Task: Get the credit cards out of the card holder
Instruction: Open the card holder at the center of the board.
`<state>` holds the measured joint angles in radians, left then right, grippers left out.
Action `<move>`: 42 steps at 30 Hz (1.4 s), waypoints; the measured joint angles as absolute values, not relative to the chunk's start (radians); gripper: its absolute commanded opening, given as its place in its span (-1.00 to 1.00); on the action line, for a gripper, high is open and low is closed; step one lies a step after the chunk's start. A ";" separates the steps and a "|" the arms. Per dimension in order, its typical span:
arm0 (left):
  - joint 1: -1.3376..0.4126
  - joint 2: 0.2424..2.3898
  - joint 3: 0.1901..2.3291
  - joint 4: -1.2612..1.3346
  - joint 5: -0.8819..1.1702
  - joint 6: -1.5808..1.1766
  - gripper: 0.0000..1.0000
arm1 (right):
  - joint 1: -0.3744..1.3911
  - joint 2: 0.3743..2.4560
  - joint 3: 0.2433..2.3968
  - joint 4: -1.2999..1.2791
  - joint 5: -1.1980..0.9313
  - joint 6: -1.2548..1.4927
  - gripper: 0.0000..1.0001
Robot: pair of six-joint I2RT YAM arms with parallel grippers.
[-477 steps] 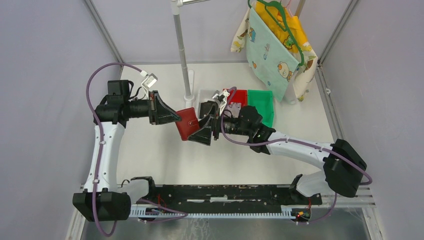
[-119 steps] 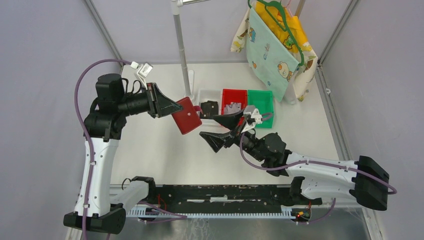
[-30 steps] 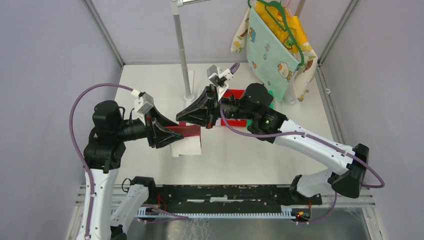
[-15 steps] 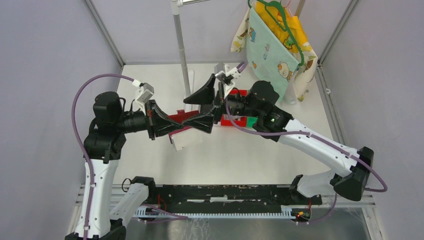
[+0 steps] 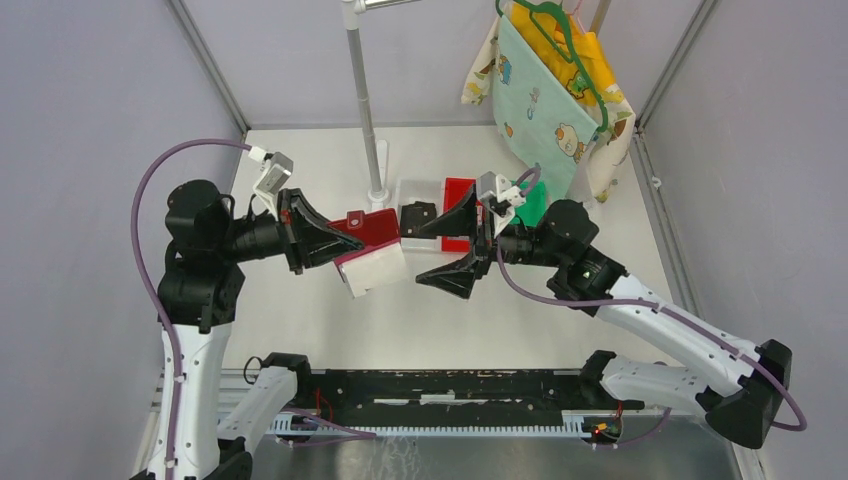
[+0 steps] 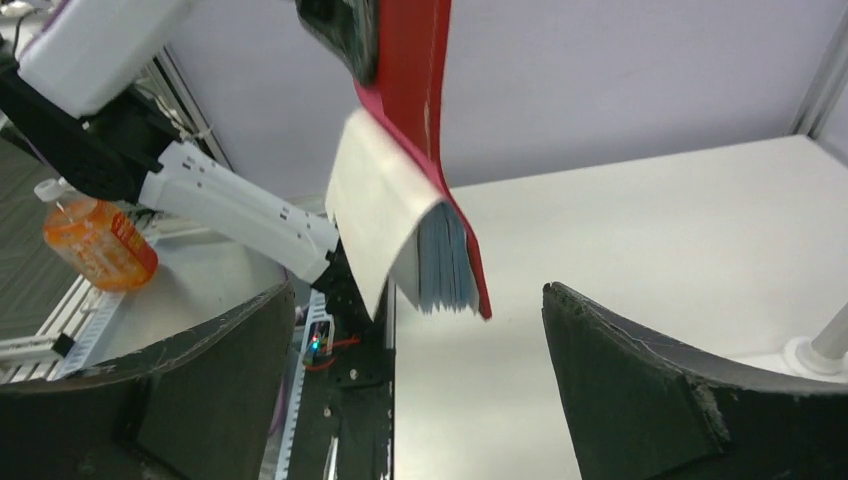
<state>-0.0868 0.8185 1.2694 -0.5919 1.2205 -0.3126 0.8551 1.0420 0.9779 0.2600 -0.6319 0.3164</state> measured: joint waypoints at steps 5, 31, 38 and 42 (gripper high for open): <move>-0.087 0.820 1.298 -0.551 1.241 -0.381 -0.96 | 0.853 1.060 0.918 0.257 -0.694 0.288 0.96; -0.087 0.812 1.304 -0.456 1.270 -0.524 -0.95 | 0.917 1.204 0.963 0.492 -0.721 0.318 0.36; -0.087 0.812 1.305 -0.453 1.285 -0.543 -0.95 | 0.932 1.207 0.998 0.508 -0.690 0.319 0.00; -0.087 0.812 1.305 -0.453 1.285 -0.551 -0.95 | 0.952 1.225 1.059 0.515 -0.693 0.329 -0.07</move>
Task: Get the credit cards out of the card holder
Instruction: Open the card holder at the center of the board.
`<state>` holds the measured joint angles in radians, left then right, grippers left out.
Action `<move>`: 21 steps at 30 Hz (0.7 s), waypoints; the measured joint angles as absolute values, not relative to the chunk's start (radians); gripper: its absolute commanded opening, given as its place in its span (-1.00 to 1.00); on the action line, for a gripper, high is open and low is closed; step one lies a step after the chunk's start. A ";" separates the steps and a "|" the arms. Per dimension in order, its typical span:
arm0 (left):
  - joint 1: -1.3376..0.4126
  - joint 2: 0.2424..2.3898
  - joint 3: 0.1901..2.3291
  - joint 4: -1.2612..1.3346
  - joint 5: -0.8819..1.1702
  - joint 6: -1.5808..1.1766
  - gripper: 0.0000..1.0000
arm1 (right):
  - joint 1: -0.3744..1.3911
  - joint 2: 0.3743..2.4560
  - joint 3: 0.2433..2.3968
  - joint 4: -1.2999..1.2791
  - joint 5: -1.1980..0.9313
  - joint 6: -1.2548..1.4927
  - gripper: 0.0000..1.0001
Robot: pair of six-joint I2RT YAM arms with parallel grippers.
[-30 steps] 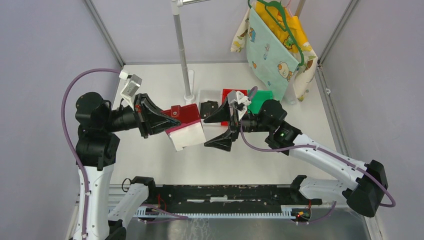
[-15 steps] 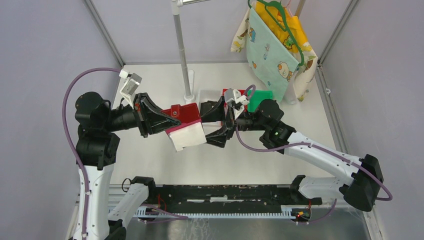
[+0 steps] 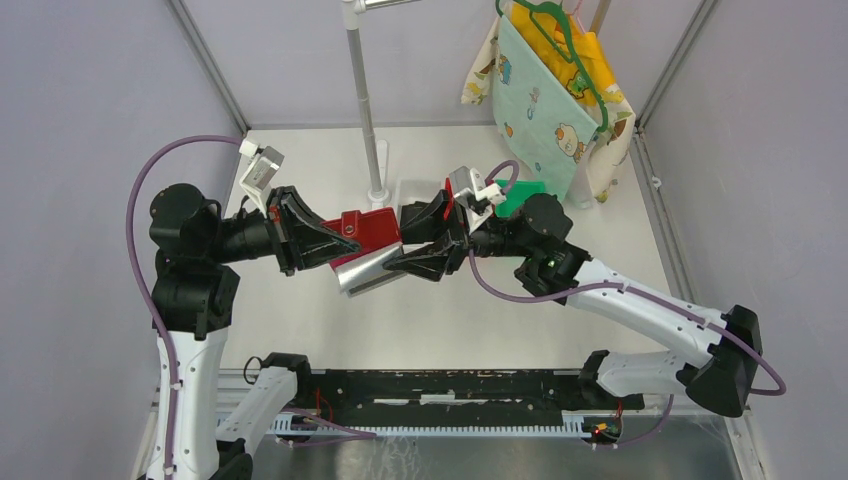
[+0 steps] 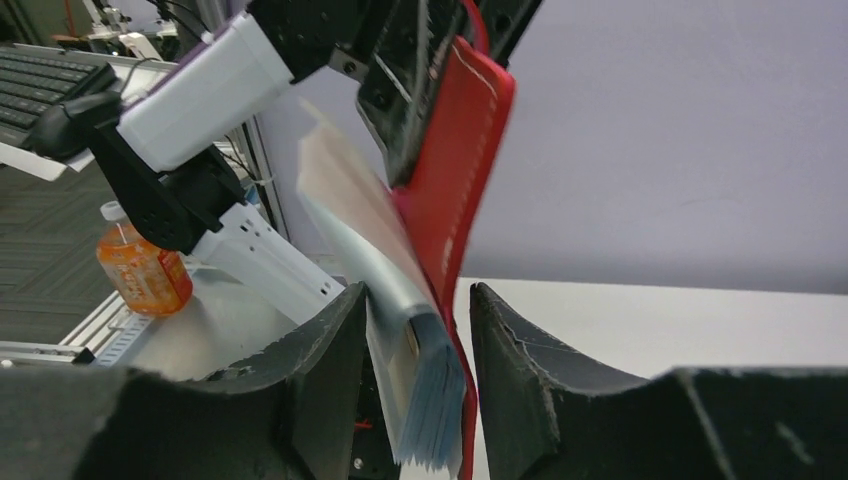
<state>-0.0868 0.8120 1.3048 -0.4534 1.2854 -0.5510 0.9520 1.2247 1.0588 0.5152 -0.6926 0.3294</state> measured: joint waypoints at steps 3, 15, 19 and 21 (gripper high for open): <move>-0.087 0.812 1.305 -0.453 1.287 -0.559 -0.95 | 0.973 1.232 1.096 0.515 -0.695 0.337 -0.17; -0.087 0.811 1.305 -0.449 1.296 -0.564 -0.08 | 0.986 1.247 1.127 0.524 -0.696 0.390 -1.00; -0.087 0.813 1.314 -0.445 1.285 -0.561 0.97 | 0.988 1.254 1.127 0.520 -0.698 0.416 -0.99; -0.087 0.819 1.333 -0.465 1.281 -0.542 0.99 | 0.988 1.257 1.127 0.513 -0.697 0.430 -1.00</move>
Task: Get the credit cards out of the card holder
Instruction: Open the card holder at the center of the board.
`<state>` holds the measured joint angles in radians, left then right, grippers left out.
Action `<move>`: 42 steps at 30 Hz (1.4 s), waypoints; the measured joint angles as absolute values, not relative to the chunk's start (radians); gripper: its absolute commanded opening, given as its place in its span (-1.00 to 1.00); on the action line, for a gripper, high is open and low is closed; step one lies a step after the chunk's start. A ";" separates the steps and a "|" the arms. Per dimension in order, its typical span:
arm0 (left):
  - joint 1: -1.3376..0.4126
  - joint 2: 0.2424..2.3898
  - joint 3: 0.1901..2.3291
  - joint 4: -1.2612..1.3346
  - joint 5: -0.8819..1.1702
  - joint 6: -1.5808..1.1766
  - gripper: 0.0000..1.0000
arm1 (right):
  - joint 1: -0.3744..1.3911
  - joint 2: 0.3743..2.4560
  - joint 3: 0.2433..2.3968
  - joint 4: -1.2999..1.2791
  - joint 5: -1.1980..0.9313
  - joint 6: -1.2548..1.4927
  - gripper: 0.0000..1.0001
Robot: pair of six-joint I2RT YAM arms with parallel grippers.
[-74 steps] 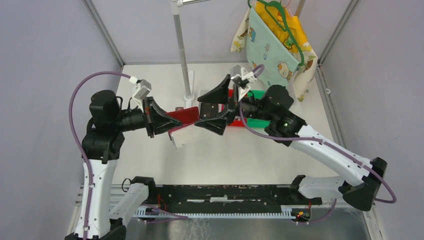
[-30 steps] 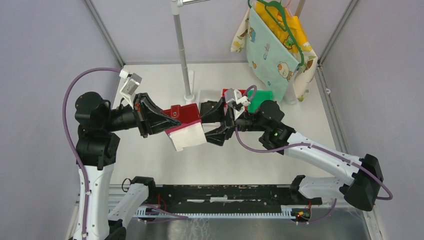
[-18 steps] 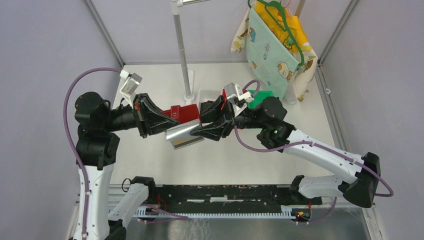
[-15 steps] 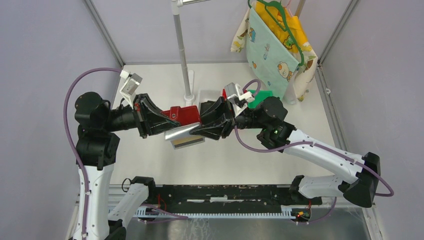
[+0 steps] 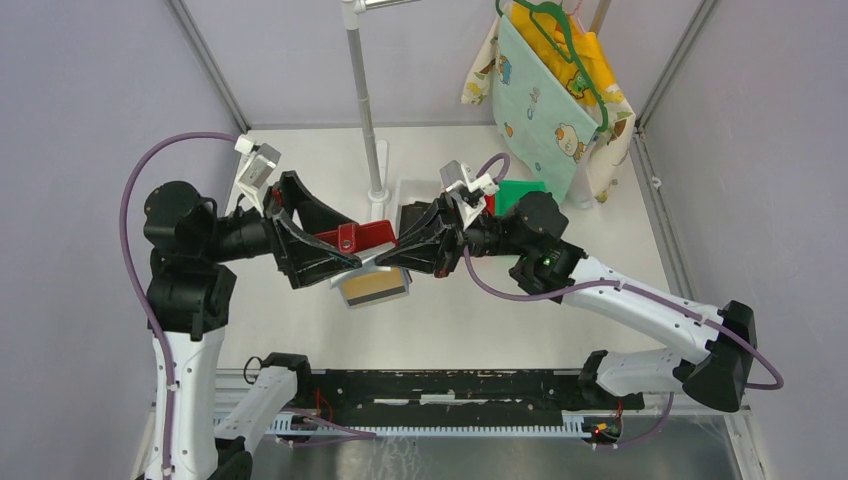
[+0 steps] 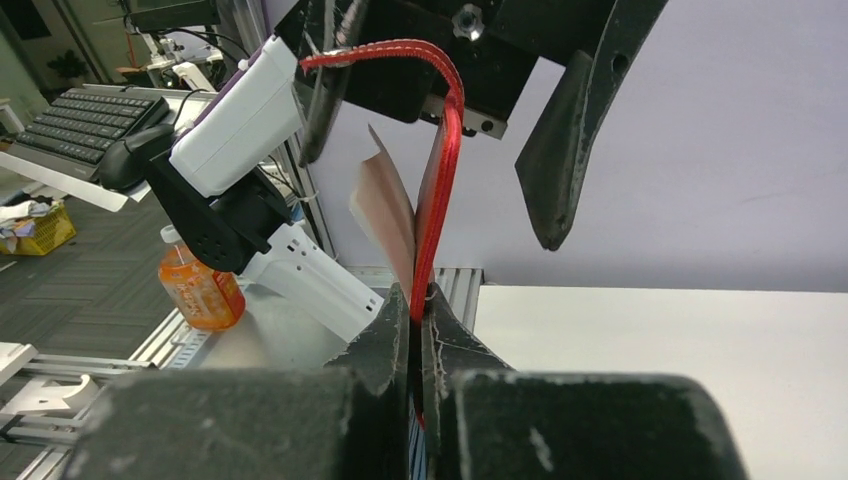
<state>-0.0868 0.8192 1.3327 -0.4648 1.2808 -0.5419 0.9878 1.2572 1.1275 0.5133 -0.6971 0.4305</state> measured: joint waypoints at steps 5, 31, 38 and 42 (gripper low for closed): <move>-0.087 0.857 1.423 -0.580 1.277 -0.411 0.98 | 0.979 1.256 1.127 0.508 -0.694 0.469 -1.00; -0.087 0.787 1.386 -0.743 1.280 -0.129 -0.26 | 0.923 1.271 1.094 0.719 -0.714 0.812 -1.00; -0.087 0.769 1.346 -0.666 1.243 -0.187 -0.49 | 0.931 1.295 1.094 0.730 -0.715 0.823 -0.84; -0.087 0.767 1.336 -0.624 1.221 -0.228 -0.73 | 0.933 1.295 1.094 0.739 -0.717 0.831 -0.09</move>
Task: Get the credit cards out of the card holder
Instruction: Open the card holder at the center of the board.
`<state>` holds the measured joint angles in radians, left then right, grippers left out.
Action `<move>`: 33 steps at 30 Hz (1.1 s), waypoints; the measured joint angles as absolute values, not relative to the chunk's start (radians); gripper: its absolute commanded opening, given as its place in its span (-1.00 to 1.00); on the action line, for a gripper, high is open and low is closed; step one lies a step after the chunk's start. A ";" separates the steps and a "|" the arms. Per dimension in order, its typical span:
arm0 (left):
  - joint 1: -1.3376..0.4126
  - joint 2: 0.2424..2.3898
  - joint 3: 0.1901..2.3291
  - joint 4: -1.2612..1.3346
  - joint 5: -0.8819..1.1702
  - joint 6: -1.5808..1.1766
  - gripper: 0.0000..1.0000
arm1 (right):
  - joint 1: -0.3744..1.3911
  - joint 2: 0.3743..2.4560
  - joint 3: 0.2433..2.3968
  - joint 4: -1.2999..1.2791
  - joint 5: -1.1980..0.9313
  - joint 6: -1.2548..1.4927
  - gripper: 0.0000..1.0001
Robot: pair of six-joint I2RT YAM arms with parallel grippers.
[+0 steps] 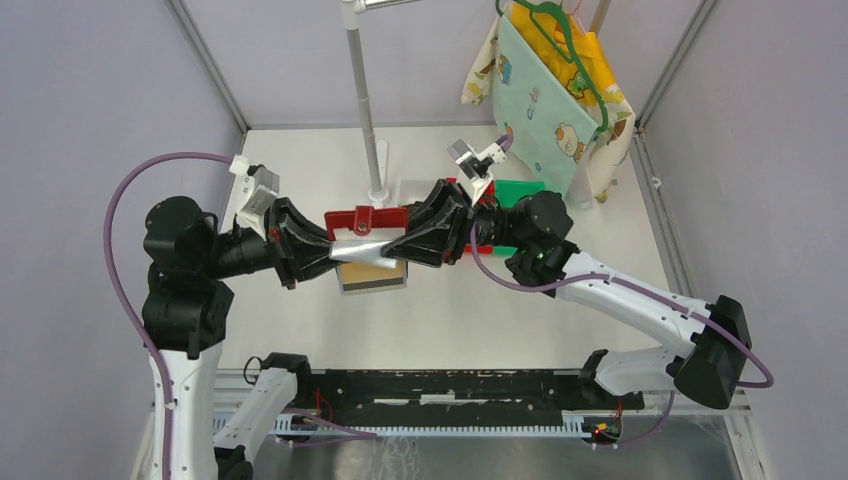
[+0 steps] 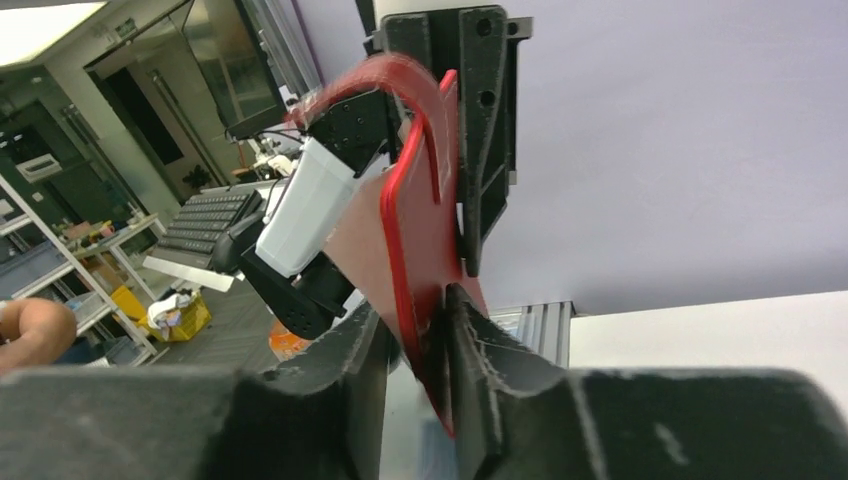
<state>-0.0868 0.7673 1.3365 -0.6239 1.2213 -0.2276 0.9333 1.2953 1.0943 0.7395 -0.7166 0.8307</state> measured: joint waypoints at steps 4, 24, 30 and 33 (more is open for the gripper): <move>-0.087 0.762 1.298 -0.564 1.201 -0.286 -0.94 | 0.942 1.295 1.084 0.762 -0.731 0.836 0.46; -0.087 0.768 1.266 -0.430 1.191 -0.525 -0.96 | 0.943 1.228 1.057 0.670 -0.714 0.591 0.08; -0.087 0.761 1.254 -0.423 1.217 -0.525 -0.95 | 0.942 1.279 1.137 0.648 -0.708 0.579 -0.63; -0.087 0.756 1.249 -0.424 1.229 -0.524 -0.54 | 0.942 1.303 1.154 0.648 -0.714 0.589 -0.98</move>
